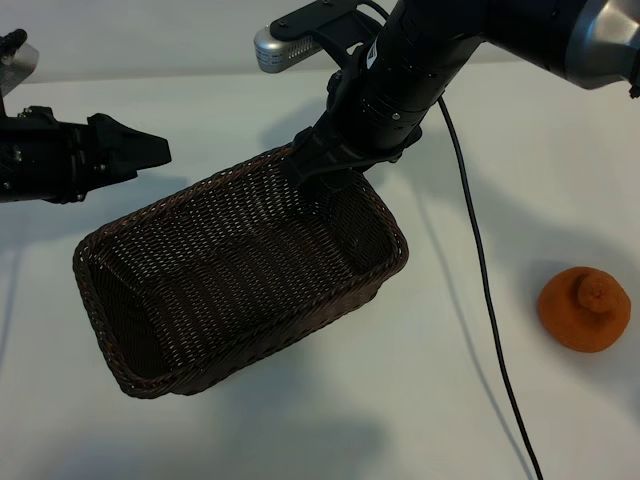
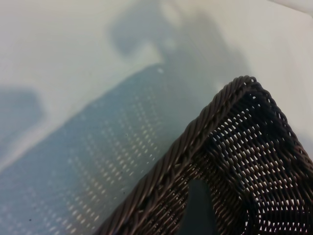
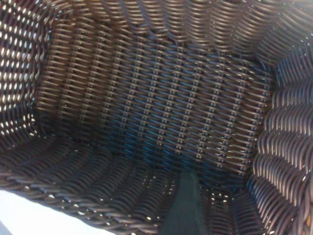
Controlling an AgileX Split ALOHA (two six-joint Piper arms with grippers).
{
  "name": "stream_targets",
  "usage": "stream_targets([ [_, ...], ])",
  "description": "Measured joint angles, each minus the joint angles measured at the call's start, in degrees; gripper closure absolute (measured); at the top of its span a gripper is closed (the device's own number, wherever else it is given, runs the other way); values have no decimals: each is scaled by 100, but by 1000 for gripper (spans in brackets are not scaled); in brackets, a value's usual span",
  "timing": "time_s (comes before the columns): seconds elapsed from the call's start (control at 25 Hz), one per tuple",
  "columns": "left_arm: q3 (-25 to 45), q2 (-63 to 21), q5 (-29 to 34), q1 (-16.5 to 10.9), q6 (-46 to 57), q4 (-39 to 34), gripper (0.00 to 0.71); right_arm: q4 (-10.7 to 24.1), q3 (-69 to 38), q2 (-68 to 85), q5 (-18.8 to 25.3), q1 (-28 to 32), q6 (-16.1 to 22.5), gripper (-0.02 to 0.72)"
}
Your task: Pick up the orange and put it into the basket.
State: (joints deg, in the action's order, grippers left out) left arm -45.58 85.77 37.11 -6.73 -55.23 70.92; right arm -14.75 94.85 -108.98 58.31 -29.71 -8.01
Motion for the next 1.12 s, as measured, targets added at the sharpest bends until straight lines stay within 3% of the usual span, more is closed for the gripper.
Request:
stream_targets([
  [1.12,0,0,0,0,-22,0,122,0,0,0,-153,0,0,108],
])
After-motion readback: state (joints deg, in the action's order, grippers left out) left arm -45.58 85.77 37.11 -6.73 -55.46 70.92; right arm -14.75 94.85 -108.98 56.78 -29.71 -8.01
